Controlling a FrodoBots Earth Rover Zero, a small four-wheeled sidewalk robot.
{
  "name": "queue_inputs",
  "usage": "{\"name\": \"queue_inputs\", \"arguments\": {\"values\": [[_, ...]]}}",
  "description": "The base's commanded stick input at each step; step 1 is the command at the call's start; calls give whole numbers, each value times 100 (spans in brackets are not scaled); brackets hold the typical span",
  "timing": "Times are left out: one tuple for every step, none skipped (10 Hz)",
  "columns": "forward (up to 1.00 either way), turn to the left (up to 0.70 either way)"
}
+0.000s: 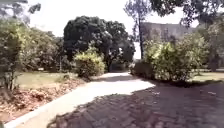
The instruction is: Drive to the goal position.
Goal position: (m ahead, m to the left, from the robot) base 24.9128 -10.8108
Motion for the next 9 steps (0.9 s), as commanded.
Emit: {"name": "queue_inputs", "arguments": {"values": [[70,0],[70,0],[70,0],[70,0],[70,0],[70,-35],[70,-21],[70,0],[70,0]]}}
